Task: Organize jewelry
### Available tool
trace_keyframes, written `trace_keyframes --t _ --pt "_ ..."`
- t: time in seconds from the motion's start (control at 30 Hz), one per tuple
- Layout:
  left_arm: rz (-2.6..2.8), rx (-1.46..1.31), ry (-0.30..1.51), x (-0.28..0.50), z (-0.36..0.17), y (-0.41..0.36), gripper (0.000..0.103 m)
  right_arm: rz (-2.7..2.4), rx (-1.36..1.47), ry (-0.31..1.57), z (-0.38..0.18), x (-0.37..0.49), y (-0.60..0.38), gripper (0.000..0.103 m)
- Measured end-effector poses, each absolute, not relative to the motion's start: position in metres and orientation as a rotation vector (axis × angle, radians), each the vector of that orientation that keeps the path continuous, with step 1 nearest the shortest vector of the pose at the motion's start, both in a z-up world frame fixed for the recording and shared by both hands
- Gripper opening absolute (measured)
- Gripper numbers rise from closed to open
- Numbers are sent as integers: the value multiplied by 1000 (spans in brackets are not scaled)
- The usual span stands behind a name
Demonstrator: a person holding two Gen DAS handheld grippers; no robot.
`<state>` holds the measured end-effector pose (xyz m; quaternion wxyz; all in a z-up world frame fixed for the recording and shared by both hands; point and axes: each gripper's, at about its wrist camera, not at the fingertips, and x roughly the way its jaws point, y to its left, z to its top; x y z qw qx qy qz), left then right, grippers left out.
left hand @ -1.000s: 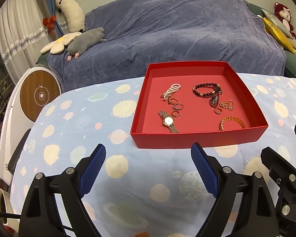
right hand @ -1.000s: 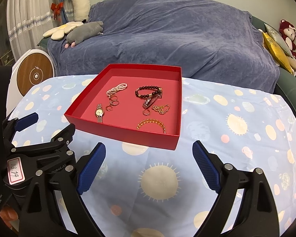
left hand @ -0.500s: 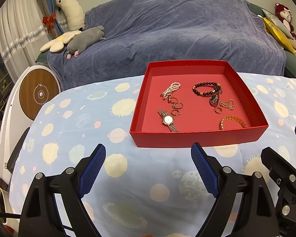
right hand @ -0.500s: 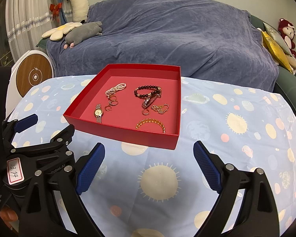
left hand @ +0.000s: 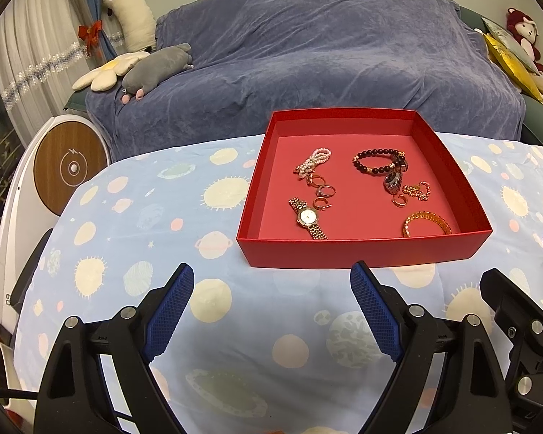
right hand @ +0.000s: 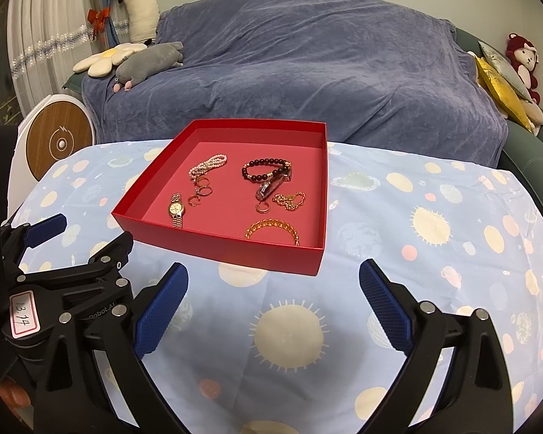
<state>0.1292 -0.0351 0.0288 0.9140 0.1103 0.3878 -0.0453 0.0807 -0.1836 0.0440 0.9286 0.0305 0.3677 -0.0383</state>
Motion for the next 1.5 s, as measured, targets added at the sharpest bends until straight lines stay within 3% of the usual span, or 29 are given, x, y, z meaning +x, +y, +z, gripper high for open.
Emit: trace_keyframes --t 1.5 --pt "-81 223 817 129 27 -32 91 -83 60 752 43 81 -184 95"
